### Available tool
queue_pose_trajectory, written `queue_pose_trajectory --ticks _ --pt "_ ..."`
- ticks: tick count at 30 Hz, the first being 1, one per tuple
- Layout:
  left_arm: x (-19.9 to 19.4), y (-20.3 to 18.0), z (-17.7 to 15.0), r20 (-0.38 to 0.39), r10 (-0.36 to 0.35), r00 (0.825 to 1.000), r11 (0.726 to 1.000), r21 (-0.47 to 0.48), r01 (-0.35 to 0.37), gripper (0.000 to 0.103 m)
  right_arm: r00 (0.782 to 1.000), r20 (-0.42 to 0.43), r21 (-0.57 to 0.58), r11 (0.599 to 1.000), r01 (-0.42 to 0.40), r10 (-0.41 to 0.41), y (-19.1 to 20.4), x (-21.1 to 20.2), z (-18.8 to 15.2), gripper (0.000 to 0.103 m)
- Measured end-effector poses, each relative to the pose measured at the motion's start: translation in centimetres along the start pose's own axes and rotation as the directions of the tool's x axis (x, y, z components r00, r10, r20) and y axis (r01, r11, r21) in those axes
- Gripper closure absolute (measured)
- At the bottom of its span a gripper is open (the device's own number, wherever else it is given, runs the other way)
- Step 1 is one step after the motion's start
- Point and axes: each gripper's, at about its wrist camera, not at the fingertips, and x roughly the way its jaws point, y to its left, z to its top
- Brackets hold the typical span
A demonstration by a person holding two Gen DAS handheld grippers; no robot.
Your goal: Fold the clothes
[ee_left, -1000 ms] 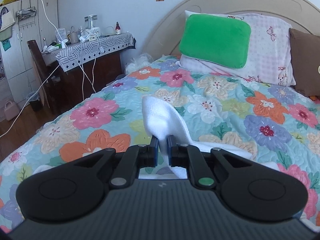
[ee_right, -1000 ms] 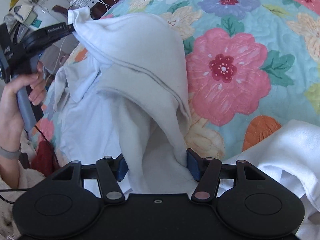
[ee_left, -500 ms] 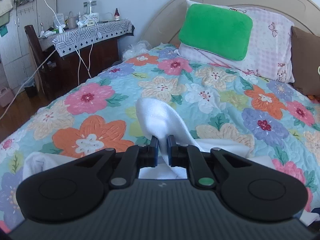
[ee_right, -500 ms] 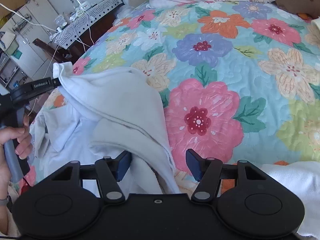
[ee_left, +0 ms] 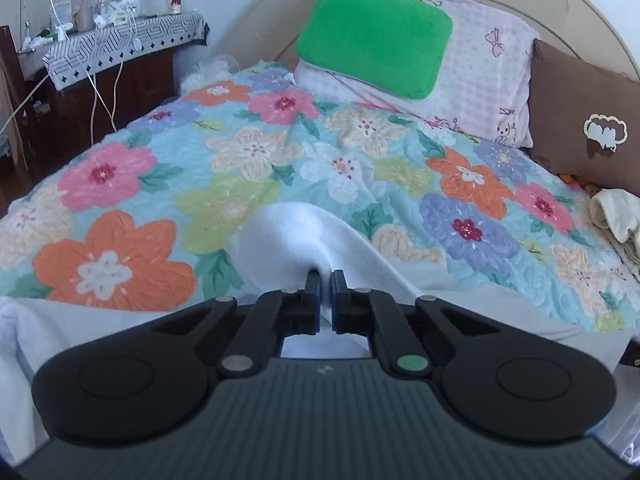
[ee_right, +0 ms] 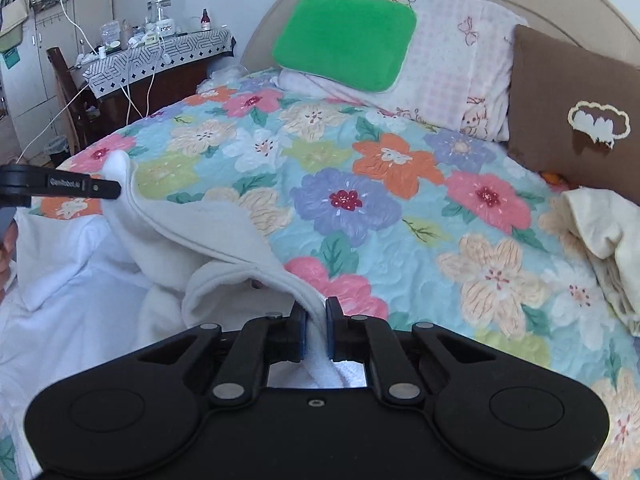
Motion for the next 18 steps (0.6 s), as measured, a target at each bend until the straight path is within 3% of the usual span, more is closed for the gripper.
queue_pose_trajectory --ticks 3,5,8,13,18 --pt "-1.7 0.6 0.7 0.029 -0.037 0.999 0.999 0.001 0.037 0.099 1.000 -0.009 0.027 1.000 -0.011 0.011 -0.9 0.1 -0.3 0.092" --pt "-1.3 0.7 0.7 0.021 -0.134 0.991 0.991 0.010 0.134 0.099 1.000 -0.015 0.042 0.999 -0.017 0.017 -1.5 0.0 0.1 0.092" --pt "1.9 -0.1 0.5 -0.104 -0.209 0.972 0.977 0.017 0.211 0.099 1.000 0.004 0.031 0.999 0.012 -0.013 -2.7 -0.2 1.4 0.094" --pt "4.9 -0.5 1.8 -0.116 -0.264 0.958 0.964 -0.044 0.261 0.099 0.997 0.018 -0.026 0.997 0.073 -0.072 -6.0 0.1 4.8 0.099" --pt "5.0 -2.1 5.3 -0.038 -0.220 0.975 0.975 0.022 0.221 0.099 0.995 0.007 -0.046 0.994 0.103 -0.102 -8.6 0.7 6.6 0.099"
